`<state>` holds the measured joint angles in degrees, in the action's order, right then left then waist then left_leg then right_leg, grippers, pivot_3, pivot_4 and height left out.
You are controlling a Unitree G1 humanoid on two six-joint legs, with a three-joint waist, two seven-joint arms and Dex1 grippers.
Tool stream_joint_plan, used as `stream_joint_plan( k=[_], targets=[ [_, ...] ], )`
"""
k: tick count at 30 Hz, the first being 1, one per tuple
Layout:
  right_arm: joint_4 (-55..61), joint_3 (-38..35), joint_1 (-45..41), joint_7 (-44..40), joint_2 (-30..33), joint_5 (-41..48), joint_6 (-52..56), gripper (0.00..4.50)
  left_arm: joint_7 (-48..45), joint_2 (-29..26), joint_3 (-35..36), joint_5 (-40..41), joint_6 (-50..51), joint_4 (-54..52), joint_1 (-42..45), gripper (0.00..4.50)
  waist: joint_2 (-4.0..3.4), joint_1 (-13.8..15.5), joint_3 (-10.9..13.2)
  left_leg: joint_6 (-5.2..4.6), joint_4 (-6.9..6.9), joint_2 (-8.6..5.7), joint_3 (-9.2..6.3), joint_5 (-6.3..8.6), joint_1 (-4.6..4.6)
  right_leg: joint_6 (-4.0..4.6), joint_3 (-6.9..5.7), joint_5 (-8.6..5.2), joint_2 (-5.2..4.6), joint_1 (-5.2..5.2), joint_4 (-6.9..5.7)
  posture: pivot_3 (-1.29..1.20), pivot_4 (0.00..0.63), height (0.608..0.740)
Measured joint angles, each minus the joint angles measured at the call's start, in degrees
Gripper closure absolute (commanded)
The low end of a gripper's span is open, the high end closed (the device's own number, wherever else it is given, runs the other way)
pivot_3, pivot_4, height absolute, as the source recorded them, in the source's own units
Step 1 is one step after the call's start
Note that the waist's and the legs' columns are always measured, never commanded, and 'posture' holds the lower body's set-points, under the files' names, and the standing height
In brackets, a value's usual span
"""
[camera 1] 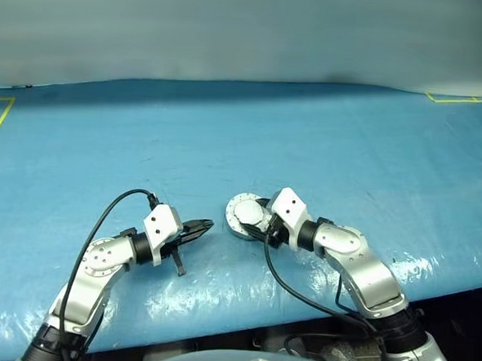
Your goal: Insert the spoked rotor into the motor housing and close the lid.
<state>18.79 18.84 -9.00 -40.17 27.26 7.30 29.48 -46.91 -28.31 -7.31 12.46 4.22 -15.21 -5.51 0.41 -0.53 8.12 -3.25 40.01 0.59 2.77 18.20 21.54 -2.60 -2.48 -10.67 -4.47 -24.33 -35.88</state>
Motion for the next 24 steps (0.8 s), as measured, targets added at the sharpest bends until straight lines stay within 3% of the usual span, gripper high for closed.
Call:
stream_joint_plan(
  k=[12,24],
  targets=[
    [-0.76,0.6,-0.66,0.63,-1.07,-0.43,0.48,1.43,1.23,1.01,-2.56,-1.15,1.56,0.15,2.15,4.5,0.01,-0.09,0.0,0.14,0.01,0.07,-0.03,-0.11,-0.07,0.02,0.0,0.05,0.06,0.02,-0.09,0.0,0.15,0.74],
    [-0.19,0.42,0.25,1.82,-1.16,-0.46,0.48,1.43,6.01,5.7,-6.22,-7.6,-3.17,8.92,5.89,4.5,0.07,0.0,-0.04,0.13,0.02,0.06,-0.04,-0.11,-0.08,0.01,0.0,0.08,0.06,0.05,-0.08,0.0,0.15,0.74]
  ],
)
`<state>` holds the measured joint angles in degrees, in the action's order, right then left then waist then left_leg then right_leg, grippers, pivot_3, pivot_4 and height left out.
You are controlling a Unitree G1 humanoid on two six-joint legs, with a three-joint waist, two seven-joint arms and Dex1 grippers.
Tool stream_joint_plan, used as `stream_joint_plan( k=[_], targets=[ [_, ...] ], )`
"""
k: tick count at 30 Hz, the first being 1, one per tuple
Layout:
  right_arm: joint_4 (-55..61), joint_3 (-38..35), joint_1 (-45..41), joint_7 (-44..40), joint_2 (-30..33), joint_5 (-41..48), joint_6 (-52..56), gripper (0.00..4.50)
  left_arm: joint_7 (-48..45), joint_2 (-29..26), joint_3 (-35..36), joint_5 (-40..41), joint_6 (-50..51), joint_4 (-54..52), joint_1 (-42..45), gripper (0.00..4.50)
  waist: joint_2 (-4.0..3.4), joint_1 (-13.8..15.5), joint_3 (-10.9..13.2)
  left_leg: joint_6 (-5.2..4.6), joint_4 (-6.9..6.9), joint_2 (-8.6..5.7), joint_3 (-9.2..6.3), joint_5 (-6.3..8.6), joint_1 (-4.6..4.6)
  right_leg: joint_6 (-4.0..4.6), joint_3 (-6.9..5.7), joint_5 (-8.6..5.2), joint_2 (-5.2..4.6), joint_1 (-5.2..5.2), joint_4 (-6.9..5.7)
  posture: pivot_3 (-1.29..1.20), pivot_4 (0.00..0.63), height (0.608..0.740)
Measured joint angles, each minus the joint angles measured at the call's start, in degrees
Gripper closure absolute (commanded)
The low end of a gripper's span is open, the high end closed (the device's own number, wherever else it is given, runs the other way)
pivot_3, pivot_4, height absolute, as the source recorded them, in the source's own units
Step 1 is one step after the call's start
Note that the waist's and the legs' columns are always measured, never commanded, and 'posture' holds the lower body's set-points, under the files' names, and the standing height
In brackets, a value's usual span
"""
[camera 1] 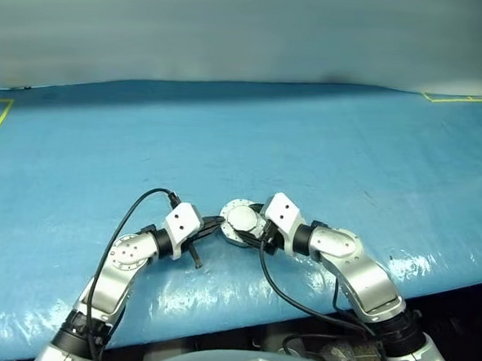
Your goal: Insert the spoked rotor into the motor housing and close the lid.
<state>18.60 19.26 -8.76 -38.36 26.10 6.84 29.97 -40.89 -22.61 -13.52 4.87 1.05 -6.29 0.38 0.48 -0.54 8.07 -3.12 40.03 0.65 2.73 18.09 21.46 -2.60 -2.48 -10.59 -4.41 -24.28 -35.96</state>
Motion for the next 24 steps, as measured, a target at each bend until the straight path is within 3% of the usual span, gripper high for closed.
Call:
stream_joint_plan(
  k=[9,13,24],
  targets=[
    [0.57,0.0,0.76,0.95,0.23,-0.13,0.04,1.43,0.91,2.22,-0.72,-1.74,-5.47,6.08,2.46,4.5,0.02,0.31,-0.09,-0.05,0.02,-0.04,-0.01,-0.02,-0.04,-0.03,-0.01,0.02,-0.07,0.06,0.01,0.0,0.15,0.74],
    [0.25,0.29,1.04,1.48,0.11,-0.96,-1.21,0.1,0.94,2.2,-1.05,-2.6,-6.99,7.2,2.75,4.5,0.0,0.47,-0.12,-0.06,0.01,-0.04,-0.01,-0.02,-0.07,-0.03,-0.02,0.02,-0.08,0.08,0.02,0.0,0.15,0.74],
    [0.24,-2.99,1.66,2.55,-3.14,1.85,-1.18,0.05,0.65,2.08,-1.18,-2.65,-8.22,7.92,2.87,4.5,-0.02,0.76,-0.09,-0.1,0.01,-0.05,-0.01,0.01,0.09,-0.03,-0.03,0.03,-0.1,-0.04,0.06,0.0,0.15,0.74]
  ],
)
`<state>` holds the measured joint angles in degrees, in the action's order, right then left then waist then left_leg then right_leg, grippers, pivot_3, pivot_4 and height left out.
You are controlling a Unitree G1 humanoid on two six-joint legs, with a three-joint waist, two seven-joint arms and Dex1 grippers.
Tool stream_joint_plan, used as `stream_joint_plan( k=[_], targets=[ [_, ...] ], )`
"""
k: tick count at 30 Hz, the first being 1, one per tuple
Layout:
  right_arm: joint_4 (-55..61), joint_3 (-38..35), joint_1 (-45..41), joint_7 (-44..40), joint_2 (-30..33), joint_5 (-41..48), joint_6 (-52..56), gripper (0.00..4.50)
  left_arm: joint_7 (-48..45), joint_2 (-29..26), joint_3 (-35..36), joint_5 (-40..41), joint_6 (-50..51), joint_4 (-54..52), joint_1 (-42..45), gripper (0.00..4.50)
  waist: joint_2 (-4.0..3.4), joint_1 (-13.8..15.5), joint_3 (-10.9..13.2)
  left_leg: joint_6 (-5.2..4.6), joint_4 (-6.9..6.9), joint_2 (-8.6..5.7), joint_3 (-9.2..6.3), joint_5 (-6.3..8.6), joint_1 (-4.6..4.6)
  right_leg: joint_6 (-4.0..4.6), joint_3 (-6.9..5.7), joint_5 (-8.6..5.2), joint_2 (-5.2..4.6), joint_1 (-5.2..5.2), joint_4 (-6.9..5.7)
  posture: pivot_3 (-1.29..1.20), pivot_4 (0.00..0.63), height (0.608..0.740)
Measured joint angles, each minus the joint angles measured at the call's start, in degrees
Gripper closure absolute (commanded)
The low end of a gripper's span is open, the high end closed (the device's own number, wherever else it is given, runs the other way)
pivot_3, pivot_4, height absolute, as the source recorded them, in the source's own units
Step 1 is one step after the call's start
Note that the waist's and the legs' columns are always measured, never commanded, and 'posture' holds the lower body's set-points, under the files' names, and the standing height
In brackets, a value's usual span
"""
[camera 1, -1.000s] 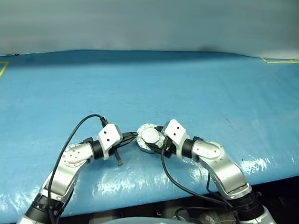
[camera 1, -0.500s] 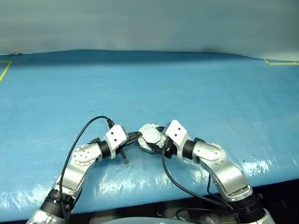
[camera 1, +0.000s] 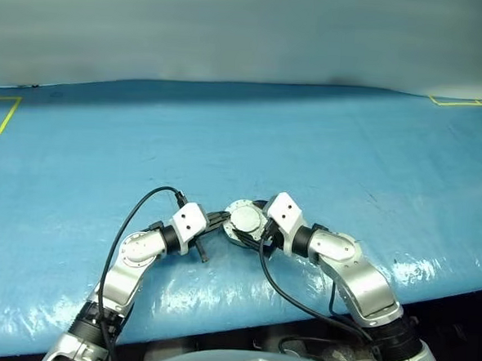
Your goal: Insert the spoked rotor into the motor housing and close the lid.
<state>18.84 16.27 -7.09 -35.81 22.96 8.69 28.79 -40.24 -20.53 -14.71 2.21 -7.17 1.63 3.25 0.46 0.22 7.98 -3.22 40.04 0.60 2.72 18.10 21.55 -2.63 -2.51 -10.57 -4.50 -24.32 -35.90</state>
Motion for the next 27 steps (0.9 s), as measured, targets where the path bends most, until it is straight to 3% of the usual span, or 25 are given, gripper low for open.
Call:
stream_joint_plan(
  k=[5,10,13,18,27],
  targets=[
    [3.73,-4.21,0.11,-0.04,-0.57,3.24,-0.68,0.05,-0.36,0.0,-0.23,-0.03,0.02,0.22,0.36,4.5,-0.02,0.36,0.01,-0.05,0.0,-0.02,0.0,0.03,0.05,-0.01,0.0,0.01,-0.02,-0.04,0.03,0.0,0.15,0.74],
    [8.27,-11.84,1.73,0.6,-3.17,13.49,3.23,0.05,-0.39,0.03,-0.57,-0.05,0.06,0.25,0.4,4.5,-0.01,0.68,0.02,-0.09,0.0,-0.03,-0.01,0.06,0.05,-0.01,-0.03,0.0,-0.05,0.01,0.07,0.0,0.15,0.74],
    [7.35,-18.01,3.49,2.82,-4.76,21.54,10.72,0.05,-0.35,0.0,-0.58,-0.04,0.08,0.24,0.28,4.5,-0.01,0.72,0.01,-0.11,0.0,-0.03,-0.01,0.07,0.06,-0.01,-0.03,0.01,-0.08,0.01,0.09,0.0,0.15,0.74],
    [-3.59,-30.92,5.7,10.62,-9.94,34.85,25.55,0.05,0.06,-0.23,-0.55,-0.08,-0.06,-0.18,-0.53,4.5,-0.06,0.78,0.03,-0.12,-0.02,-0.02,0.0,0.08,0.07,0.03,-0.02,0.0,-0.11,-0.02,0.07,0.0,0.15,0.74],
    [-6.12,-34.4,7.05,14.47,-14.53,44.63,31.76,0.05,0.12,-0.76,-0.66,-0.11,-0.06,-0.73,-0.97,4.5,-0.42,0.6,-0.04,-0.15,-0.04,-0.02,0.03,0.09,0.1,0.01,0.01,-0.01,-0.08,-0.07,0.06,0.0,0.15,0.74]
  ],
)
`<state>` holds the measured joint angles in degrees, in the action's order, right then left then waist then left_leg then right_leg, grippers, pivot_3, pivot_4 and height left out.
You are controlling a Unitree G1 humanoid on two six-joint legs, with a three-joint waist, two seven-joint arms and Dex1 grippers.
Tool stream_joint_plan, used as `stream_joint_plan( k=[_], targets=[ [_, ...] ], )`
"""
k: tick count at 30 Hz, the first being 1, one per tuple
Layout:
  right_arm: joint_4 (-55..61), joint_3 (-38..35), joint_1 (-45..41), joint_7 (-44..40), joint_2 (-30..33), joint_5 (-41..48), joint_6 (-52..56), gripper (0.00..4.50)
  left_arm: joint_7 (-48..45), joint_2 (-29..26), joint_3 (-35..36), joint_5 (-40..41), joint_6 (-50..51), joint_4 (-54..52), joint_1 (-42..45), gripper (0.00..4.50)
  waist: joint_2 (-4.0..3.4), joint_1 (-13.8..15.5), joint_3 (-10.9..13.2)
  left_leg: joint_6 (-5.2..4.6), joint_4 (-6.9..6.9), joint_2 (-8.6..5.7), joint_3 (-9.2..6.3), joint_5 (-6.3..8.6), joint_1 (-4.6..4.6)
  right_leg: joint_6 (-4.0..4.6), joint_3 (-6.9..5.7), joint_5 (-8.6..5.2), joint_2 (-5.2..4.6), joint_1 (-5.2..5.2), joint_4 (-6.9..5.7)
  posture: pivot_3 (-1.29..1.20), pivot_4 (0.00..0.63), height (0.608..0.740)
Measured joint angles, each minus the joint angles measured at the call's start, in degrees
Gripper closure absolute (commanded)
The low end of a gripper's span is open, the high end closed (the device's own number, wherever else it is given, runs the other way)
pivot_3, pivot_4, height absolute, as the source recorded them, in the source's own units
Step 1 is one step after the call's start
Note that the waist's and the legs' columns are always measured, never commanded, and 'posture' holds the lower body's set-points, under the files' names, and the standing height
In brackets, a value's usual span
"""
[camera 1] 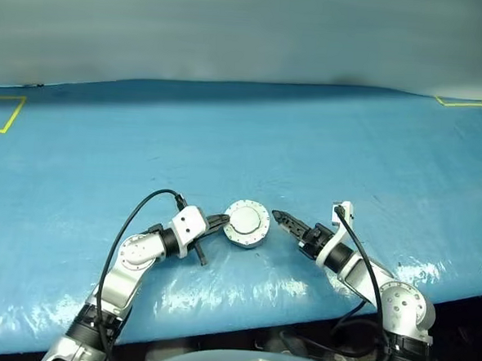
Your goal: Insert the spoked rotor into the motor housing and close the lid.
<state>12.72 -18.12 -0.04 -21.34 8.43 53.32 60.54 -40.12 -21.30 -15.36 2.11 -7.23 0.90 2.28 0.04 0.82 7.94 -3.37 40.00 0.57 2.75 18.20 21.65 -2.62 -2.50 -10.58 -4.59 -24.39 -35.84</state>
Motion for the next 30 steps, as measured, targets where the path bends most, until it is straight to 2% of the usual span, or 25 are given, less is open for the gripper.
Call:
stream_joint_plan(
  k=[8,16,19,30],
  targets=[
    [0.44,4.88,0.46,0.02,-1.36,1.2,-0.46,0.05,-0.05,-0.41,-0.28,0.0,0.0,-0.1,0.21,4.5,0.0,-0.07,0.0,-0.01,0.0,0.0,0.0,0.0,0.0,-0.02,0.0,0.0,0.01,0.0,0.0,0.0,0.15,0.74],
    [0.49,6.03,0.97,0.34,-1.59,0.92,-3.32,2.52,-0.04,-0.88,-0.42,-0.46,0.05,0.07,0.51,4.5,-0.01,-0.04,0.0,-0.01,0.0,-0.01,0.0,0.01,0.0,-0.04,0.0,0.0,0.01,0.0,0.01,0.0,0.15,0.74],
    [1.27,6.09,0.93,0.19,-1.26,1.26,-4.19,3.31,-0.05,-1.29,-0.41,-0.72,-0.05,0.33,0.43,4.5,-0.02,0.08,-0.01,-0.01,0.0,-0.02,-0.01,0.01,0.0,-0.05,-0.02,0.0,0.0,-0.01,0.02,0.0,0.15,0.74],
    [1.6,7.47,0.95,0.54,-1.26,0.88,-5.45,3.33,-0.07,-1.34,-0.4,-0.92,0.0,0.38,0.64,4.5,-0.03,0.02,-0.01,-0.01,0.01,0.0,-0.01,-0.01,-0.02,-0.08,-0.01,0.0,0.0,-0.02,0.01,0.0,0.15,0.74]
  ],
)
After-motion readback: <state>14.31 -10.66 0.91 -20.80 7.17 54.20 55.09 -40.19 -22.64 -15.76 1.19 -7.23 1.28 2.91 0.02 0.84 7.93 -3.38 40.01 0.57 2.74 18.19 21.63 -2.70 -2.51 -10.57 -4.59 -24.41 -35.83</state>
